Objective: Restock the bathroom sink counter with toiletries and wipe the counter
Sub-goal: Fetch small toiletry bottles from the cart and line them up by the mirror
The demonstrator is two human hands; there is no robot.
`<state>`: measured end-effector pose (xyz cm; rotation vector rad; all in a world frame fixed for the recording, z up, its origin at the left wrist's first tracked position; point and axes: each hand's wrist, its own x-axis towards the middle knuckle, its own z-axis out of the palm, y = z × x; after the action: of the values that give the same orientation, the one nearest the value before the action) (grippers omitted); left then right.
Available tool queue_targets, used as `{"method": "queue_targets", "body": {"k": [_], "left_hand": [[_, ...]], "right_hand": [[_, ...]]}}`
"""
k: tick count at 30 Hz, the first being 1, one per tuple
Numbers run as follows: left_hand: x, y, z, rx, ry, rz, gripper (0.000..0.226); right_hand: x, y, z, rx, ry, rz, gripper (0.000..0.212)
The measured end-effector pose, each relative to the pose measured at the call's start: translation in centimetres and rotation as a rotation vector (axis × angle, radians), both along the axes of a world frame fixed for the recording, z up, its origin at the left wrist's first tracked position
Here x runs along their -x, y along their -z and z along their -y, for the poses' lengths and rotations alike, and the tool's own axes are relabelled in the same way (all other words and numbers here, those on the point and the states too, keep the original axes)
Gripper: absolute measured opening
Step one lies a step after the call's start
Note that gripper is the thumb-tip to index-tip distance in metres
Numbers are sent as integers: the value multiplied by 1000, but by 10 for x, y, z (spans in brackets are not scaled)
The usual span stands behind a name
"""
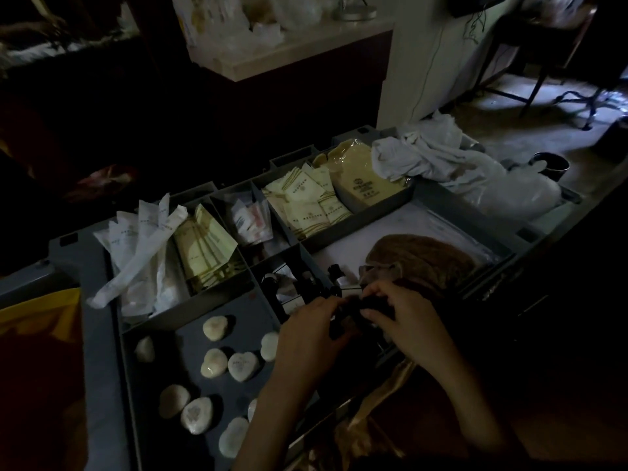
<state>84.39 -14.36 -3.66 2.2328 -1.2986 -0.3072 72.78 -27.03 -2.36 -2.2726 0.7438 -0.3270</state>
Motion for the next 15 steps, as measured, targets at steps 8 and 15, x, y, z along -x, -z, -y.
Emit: {"method": "queue_targets", "body": {"k": [8, 15], "left_hand": [[9, -4, -1, 259, -62, -413, 30], [-5, -5, -14, 351, -212, -486, 22]], "right_hand": [[-15, -34, 2, -225, -64, 293, 14], [-47, -38, -6, -238, -213, 280, 14]]}}
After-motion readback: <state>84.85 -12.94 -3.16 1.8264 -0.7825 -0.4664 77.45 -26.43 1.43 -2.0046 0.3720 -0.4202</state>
